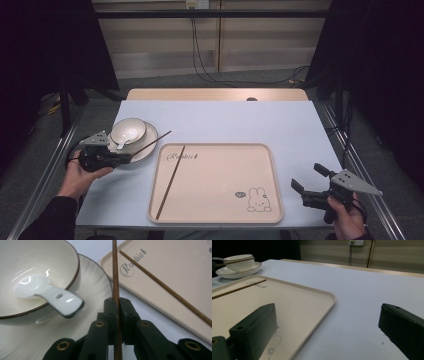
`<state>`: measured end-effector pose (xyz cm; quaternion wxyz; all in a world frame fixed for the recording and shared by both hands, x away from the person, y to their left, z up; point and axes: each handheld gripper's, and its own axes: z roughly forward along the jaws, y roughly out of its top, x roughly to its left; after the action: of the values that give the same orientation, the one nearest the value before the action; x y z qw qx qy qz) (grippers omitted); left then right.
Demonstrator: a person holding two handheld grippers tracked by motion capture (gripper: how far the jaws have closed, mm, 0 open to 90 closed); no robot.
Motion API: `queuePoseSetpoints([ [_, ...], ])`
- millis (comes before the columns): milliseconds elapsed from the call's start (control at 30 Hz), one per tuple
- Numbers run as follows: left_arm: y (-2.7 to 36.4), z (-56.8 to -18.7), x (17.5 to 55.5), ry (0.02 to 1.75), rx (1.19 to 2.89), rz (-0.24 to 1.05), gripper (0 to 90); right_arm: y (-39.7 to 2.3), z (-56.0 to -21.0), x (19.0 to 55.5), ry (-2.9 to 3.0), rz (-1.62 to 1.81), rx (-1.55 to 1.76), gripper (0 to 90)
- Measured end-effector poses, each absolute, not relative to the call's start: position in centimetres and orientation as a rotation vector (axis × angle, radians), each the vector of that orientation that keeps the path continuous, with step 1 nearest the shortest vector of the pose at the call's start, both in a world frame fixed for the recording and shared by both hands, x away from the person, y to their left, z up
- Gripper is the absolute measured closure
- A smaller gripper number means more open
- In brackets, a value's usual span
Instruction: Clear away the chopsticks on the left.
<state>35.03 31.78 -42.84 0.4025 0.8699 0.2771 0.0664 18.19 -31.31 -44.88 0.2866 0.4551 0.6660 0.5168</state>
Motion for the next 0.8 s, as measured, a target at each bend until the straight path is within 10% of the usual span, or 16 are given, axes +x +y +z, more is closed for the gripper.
queuePoseSetpoints([
  [800,27.7,-41.1,31.4,0.809,2.05,0.145,85.0,-31.3,-44.9,18.2,1.777,1.383,1.214,1.5],
])
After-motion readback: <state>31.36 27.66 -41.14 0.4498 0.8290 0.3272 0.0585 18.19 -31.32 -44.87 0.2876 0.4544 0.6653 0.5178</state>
